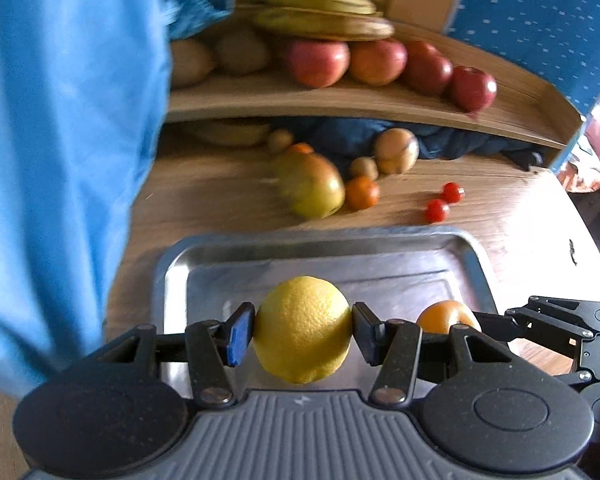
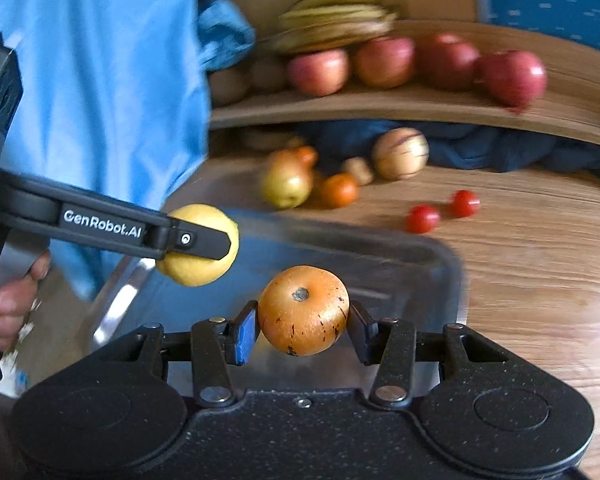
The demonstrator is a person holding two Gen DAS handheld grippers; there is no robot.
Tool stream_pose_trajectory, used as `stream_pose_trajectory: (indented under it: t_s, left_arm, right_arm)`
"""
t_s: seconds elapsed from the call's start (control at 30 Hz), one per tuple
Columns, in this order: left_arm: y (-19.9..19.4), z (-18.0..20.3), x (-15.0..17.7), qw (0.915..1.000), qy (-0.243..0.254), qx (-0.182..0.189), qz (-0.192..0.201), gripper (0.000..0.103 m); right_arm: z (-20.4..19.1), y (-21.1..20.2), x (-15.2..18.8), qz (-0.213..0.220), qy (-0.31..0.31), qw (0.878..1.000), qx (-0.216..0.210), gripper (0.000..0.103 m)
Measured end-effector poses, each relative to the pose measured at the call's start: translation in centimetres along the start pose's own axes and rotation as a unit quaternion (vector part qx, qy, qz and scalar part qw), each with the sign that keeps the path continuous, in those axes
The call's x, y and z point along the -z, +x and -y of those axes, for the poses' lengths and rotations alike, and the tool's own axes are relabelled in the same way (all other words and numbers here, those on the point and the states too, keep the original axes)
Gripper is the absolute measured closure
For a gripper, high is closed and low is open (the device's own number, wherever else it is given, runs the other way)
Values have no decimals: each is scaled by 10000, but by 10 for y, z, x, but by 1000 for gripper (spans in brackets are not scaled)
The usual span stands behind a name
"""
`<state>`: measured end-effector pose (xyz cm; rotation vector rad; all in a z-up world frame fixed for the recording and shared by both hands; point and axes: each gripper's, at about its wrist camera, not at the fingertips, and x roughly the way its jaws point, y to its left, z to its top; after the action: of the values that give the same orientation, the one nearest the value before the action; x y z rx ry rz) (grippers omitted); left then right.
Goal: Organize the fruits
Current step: 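Carry the lemon over the tray while the right tool lowers and releases the apple onto it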
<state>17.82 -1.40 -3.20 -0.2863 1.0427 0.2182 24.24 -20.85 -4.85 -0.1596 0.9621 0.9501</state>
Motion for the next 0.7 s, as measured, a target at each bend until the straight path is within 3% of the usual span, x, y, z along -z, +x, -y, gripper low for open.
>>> stream_pose_trajectory:
  t_s: [0.37, 0.7]
  left_arm:
    - [-8, -29, 26, 9984, -455, -206, -251, 46]
    - [-11, -37, 38, 9970, -612, -246, -414, 46]
  right_arm:
    - [-44, 27, 3, -558, -789, 9926, -738, 54]
    - [-58, 41, 7, -792, -1012, 9876, -906, 54]
